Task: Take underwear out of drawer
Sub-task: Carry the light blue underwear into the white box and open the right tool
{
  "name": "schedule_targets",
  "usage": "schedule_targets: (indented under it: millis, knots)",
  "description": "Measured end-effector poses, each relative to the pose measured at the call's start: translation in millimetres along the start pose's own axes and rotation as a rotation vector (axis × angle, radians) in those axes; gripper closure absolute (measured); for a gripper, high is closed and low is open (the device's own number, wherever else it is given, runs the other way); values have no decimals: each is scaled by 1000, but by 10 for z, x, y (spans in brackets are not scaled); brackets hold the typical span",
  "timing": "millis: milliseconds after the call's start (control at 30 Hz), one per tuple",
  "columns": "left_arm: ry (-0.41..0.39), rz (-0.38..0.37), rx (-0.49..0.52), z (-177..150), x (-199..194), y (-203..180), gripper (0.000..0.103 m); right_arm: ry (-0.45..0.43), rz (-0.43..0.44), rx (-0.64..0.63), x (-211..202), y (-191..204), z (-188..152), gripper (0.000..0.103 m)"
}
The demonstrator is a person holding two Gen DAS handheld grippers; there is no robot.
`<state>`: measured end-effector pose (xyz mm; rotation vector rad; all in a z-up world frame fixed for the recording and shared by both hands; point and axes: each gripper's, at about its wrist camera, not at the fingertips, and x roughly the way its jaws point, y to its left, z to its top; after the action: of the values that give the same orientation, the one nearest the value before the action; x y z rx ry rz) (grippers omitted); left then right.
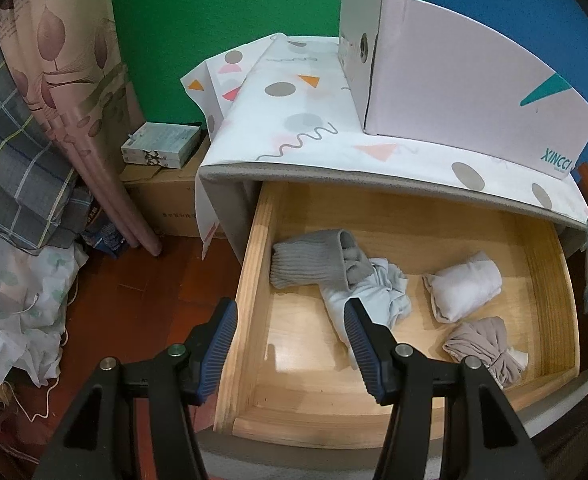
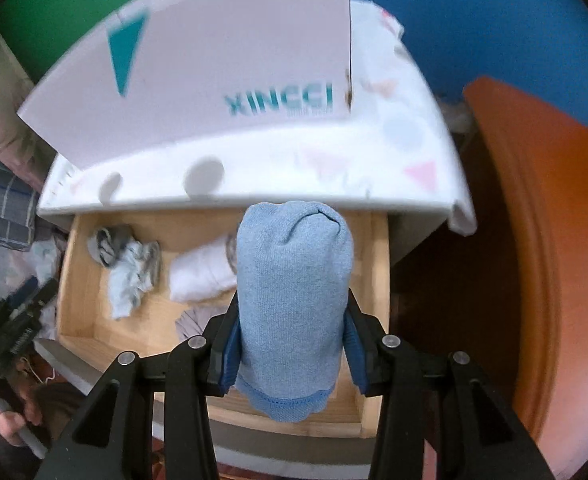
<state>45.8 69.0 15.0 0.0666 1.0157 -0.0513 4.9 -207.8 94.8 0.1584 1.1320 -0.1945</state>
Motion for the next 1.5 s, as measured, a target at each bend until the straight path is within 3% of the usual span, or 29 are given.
schedule_targets:
  millis: [267, 567, 867, 1333, 1500]
  knots:
    - [-19, -1, -9, -9, -39, 28, 46, -144, 10, -24, -715, 78, 511, 62]
    - [-36, 0, -42, 7, -75, 108, 46, -244, -6, -59, -1098, 301, 1209, 62]
    - [-38, -7, -41, 1, -74, 109, 46, -233, -25, -79, -834, 632, 1791, 62]
    - [-35, -5, -43, 2, -57, 96, 46, -129, -35, -56, -204, 697, 1911, 58]
    - [-29, -10, -54, 1, -47, 124, 46, -121, -50, -64, -174, 681, 1865, 37]
